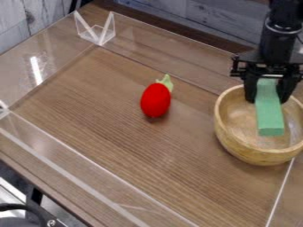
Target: Remove the green block from the brown bowl and put it on the table
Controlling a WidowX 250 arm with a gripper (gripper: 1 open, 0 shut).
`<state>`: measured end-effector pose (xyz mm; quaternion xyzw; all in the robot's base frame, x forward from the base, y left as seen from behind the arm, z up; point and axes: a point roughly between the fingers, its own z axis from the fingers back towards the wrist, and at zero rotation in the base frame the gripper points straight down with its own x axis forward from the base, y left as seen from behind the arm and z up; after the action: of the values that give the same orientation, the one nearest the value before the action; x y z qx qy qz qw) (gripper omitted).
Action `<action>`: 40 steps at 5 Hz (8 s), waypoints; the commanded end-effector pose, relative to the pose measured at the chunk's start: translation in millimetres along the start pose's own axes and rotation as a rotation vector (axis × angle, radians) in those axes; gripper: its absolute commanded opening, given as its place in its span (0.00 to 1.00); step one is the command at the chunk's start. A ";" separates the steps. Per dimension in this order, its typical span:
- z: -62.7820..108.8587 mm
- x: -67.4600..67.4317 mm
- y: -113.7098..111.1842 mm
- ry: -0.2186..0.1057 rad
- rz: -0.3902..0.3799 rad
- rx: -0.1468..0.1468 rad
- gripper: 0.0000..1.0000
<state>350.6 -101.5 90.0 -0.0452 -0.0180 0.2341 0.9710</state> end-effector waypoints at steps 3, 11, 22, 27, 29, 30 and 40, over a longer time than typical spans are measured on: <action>65.8 -0.6 14.8 -0.091 0.013 -0.117 0.00; 62.0 -54.2 66.6 -0.107 -0.151 -0.084 0.00; 22.7 -44.1 118.6 -0.043 -0.150 0.004 0.00; 13.3 -26.5 117.6 -0.045 -0.125 0.013 0.00; 11.2 -21.3 117.2 -0.046 -0.120 0.013 0.00; 10.4 -19.0 117.1 -0.046 -0.119 0.013 0.00; -14.3 -16.5 209.3 0.007 -0.192 0.085 0.00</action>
<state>238.2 71.6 49.3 -0.0064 0.0051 0.1379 0.9904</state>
